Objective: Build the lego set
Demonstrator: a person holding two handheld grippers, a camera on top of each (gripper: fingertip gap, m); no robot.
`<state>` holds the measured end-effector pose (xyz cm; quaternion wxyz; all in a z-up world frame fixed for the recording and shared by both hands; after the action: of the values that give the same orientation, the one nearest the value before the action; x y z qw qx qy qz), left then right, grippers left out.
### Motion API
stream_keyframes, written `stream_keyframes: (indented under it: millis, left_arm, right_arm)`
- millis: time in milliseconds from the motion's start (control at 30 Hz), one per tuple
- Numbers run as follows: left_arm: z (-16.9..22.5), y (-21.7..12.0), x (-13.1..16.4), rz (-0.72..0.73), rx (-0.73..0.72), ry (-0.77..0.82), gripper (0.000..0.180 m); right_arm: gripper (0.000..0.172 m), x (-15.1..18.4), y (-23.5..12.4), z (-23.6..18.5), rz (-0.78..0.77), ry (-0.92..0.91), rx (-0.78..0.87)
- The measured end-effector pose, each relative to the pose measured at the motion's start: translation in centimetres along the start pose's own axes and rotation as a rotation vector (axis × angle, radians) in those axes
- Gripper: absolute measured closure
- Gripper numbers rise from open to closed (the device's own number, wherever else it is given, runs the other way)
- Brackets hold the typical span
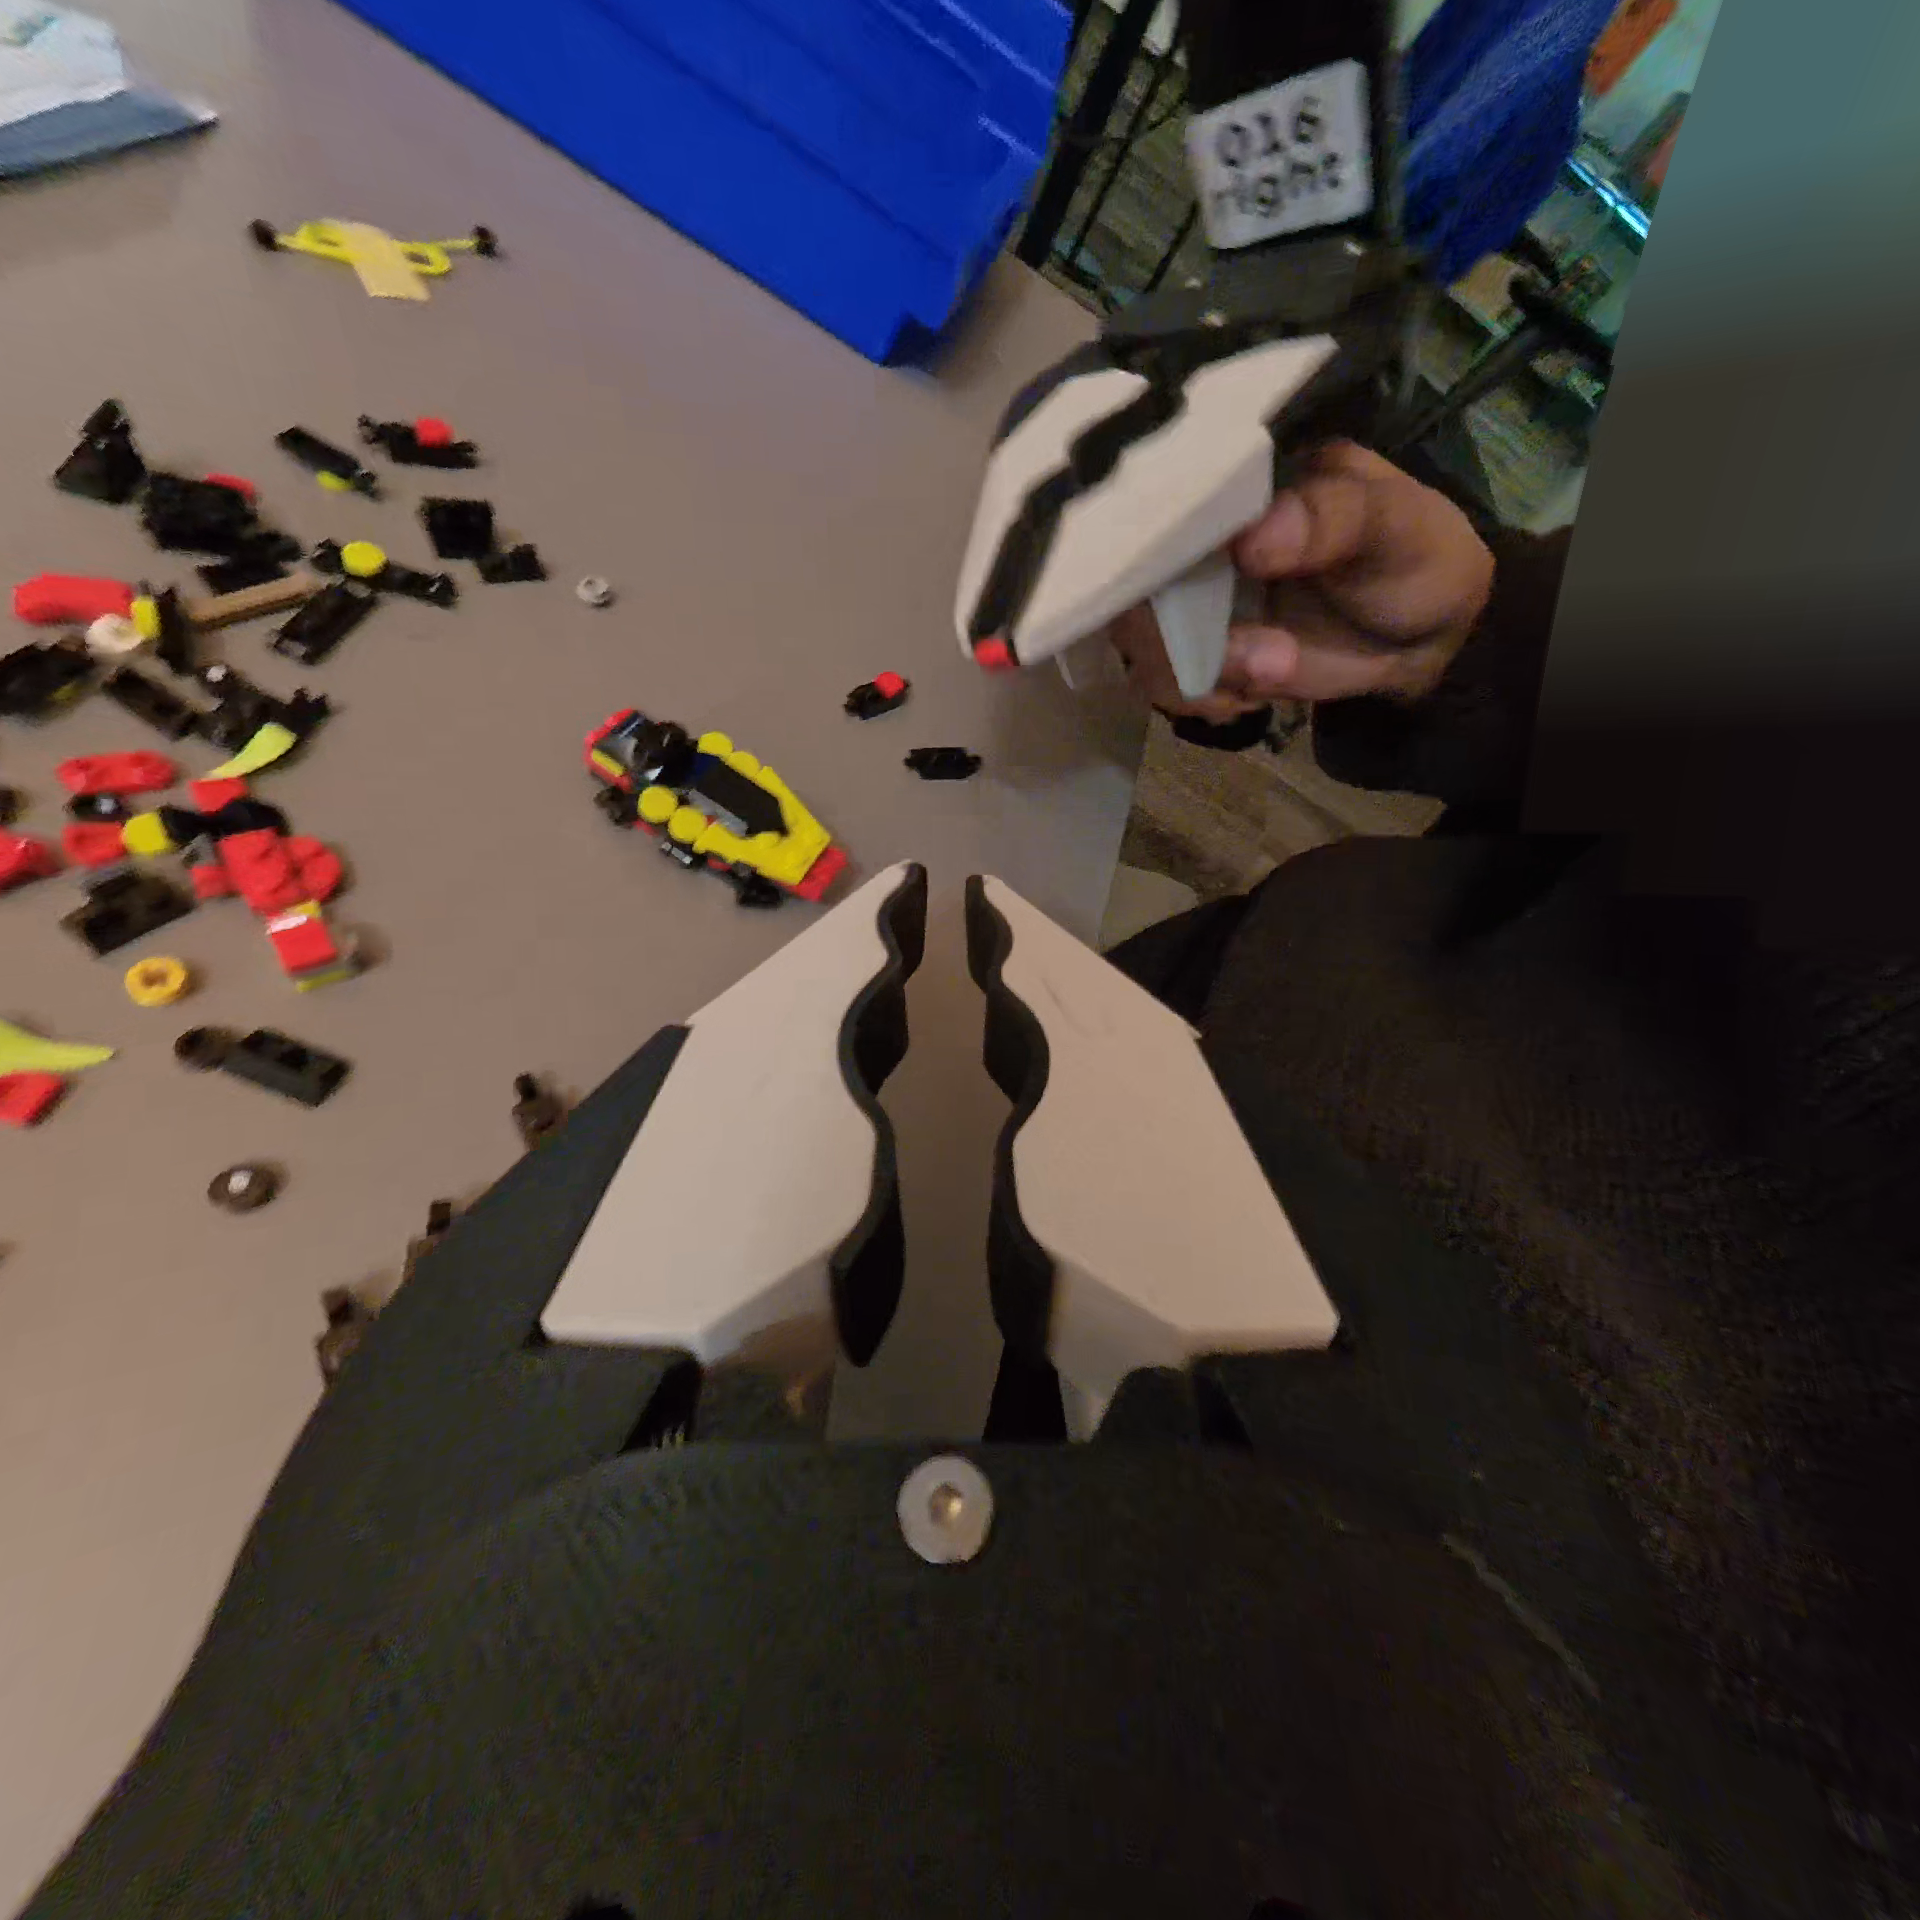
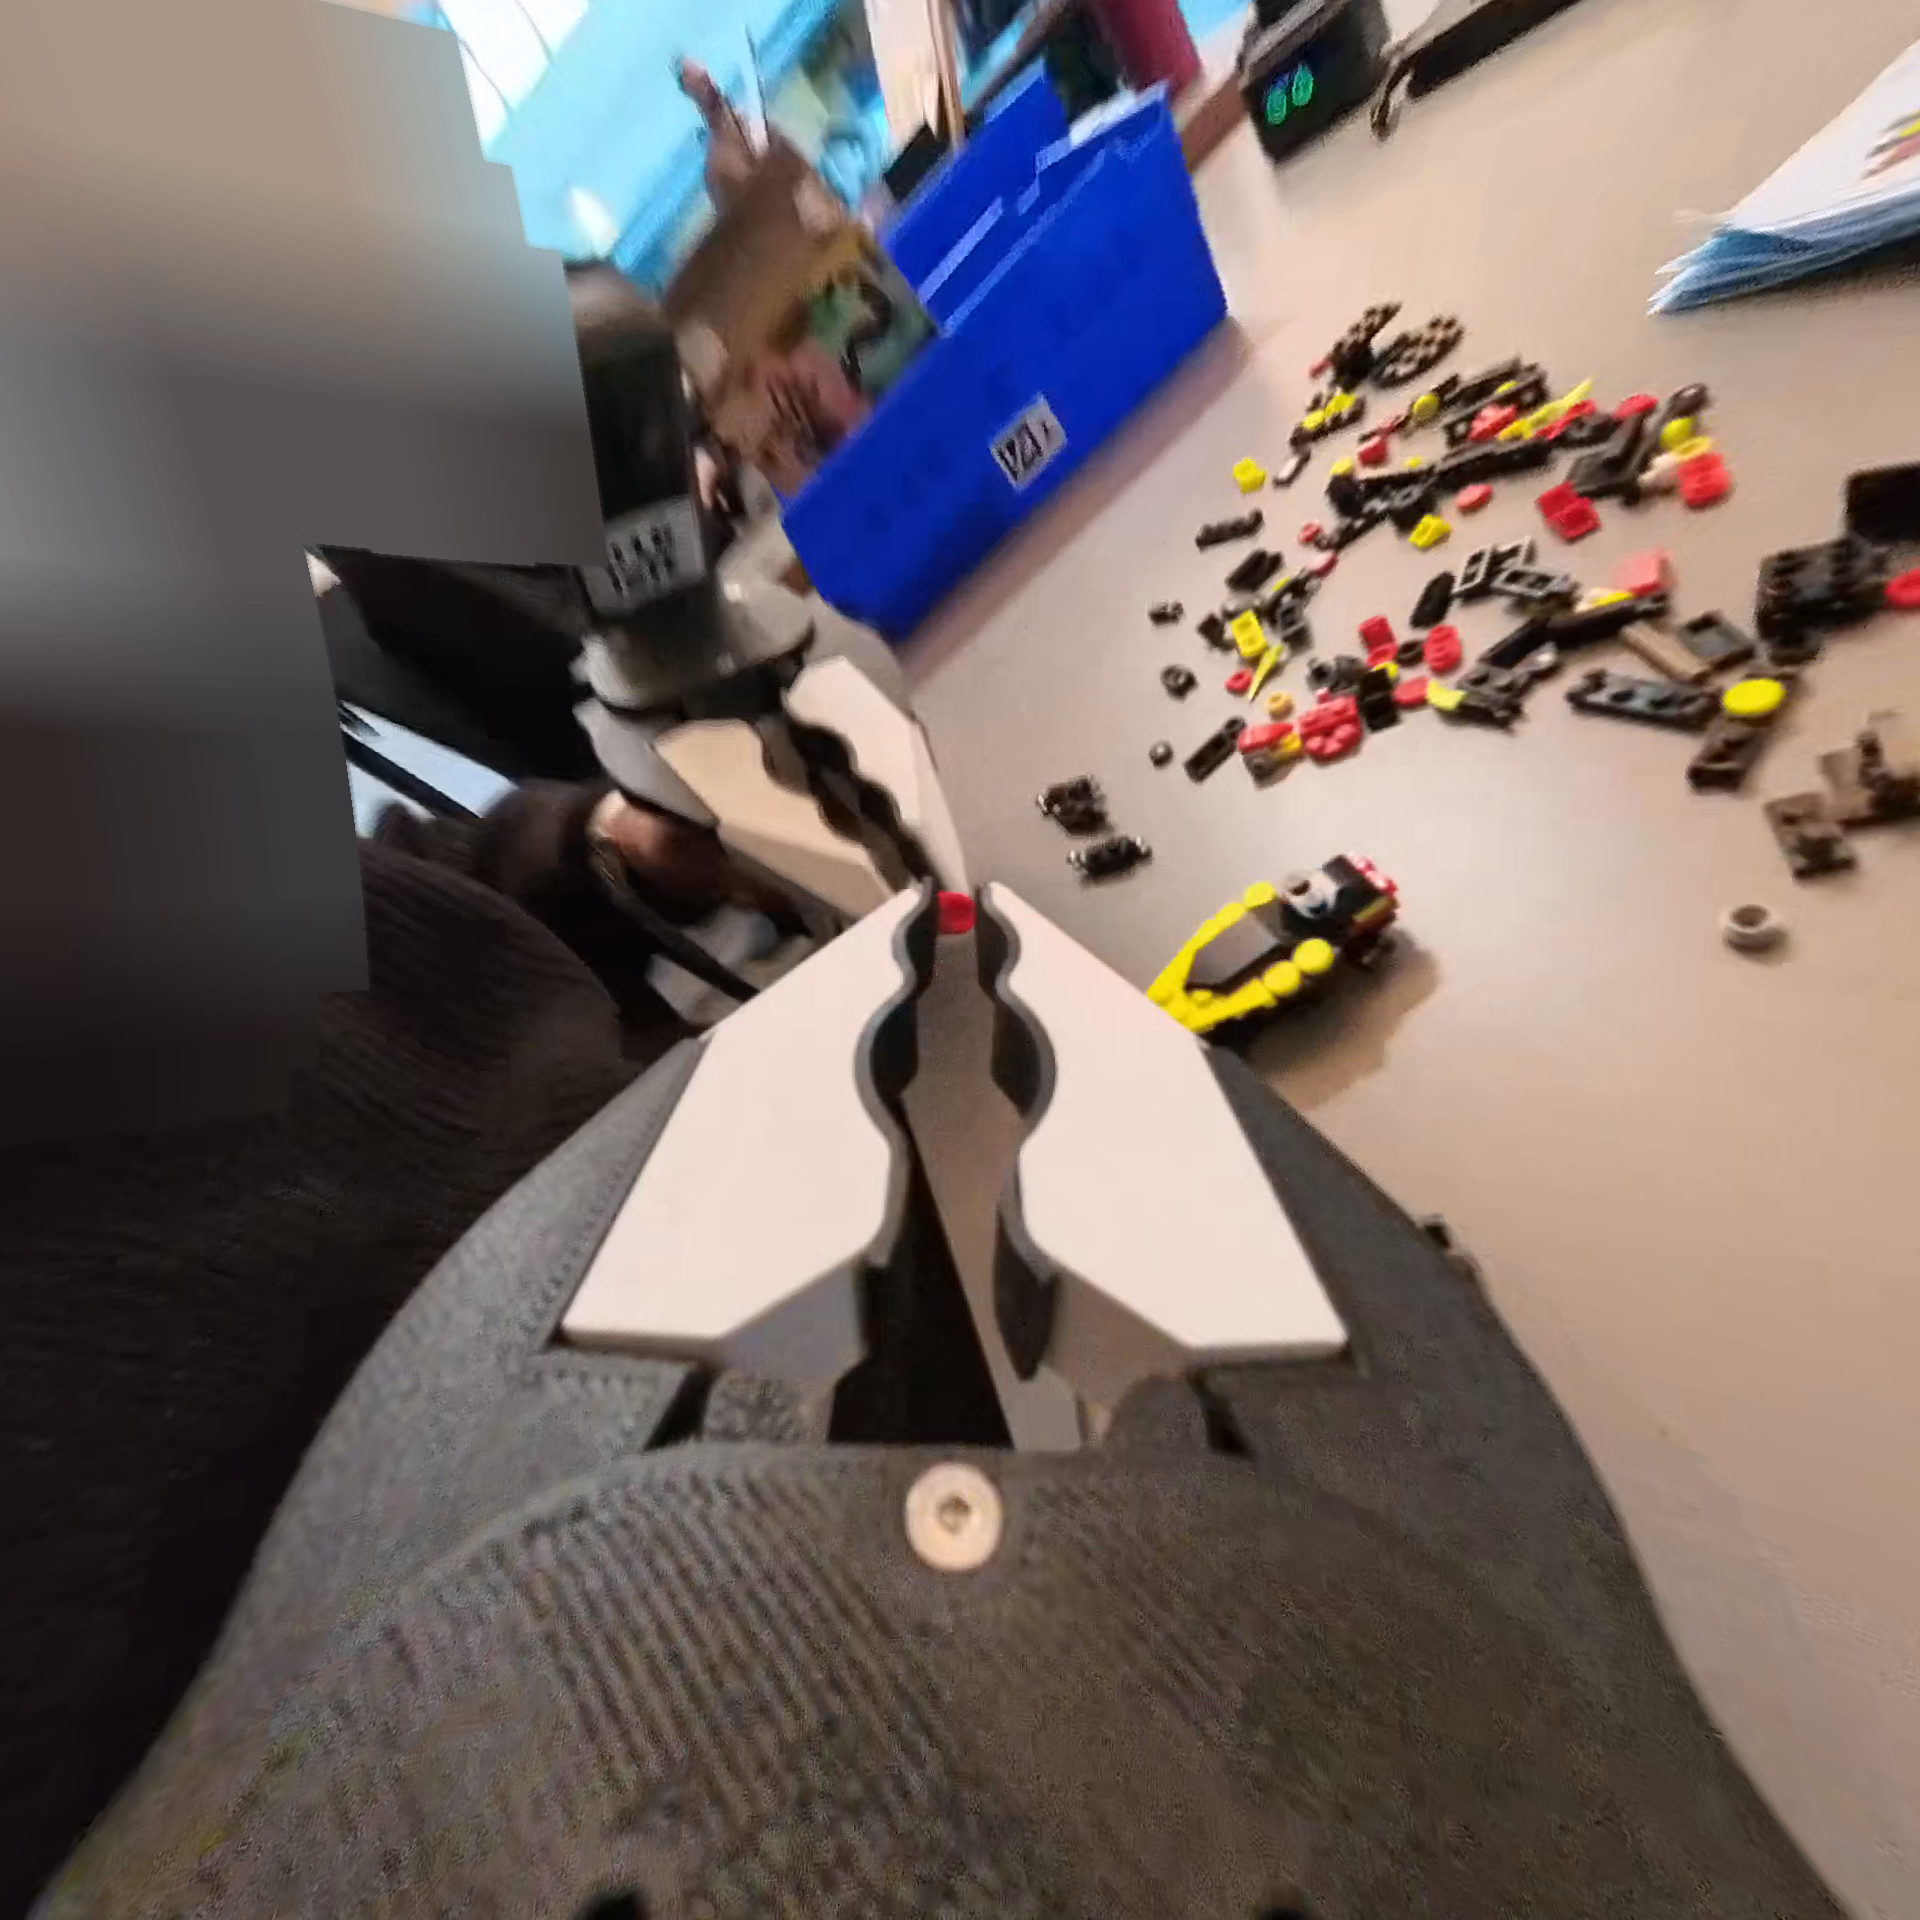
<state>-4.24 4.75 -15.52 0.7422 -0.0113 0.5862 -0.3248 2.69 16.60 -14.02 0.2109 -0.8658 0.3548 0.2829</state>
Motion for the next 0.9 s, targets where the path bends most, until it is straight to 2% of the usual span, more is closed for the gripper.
stream_keyframes:
  millis: [100,233,400,533,600,733,900]
  left_arm:
    - [0.8,0.9,-0.8,0.035,0.009,0.092,0.172]
    - [1.8,2.0,-2.8,0.117,0.071,0.099,0.163]
    - [1.1,2.1,-4.9,0.188,0.039,0.170,0.161]
    - [1.0,2.2,-5.0,0.182,0.048,0.223,0.160]
    - [1.0,2.4,-4.7,0.157,0.031,0.236,0.161]
    - [-1.2,1.5,-4.2,0.073,-0.134,0.338,0.165]
    - [-2.7,-0.3,-2.7,0.025,-0.086,0.167,0.169]
  right_arm:
    - [0.167,-0.9,-1.6,0.6,0.044,0.123,-0.092]
    - [0.167,-1.3,-2.5,0.8,0.088,0.257,-0.195]
    - [0.167,-1.1,-2.3,0.4,0.094,0.379,-0.320]
    - [0.172,-0.9,-1.6,0.0,0.081,0.420,-0.368]
    - [0.172,-0.7,-1.2,0.3,0.074,0.412,-0.328]
    - [0.172,-0.9,-1.8,1.1,0.087,0.348,-0.218]
    - [0.172,-0.4,-2.6,1.1,0.053,0.191,-0.050]
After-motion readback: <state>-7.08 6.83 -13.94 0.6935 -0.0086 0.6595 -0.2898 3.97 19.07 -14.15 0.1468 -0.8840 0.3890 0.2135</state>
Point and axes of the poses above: each gripper's, where its closed fingertips meet, y out along the fingers, x out of its underside, z = x × y across the jaws, the point moved 6 cm from there along -y, back along the fingers, and after that the axes turned 8 degrees about y, right-handed, at the moved point
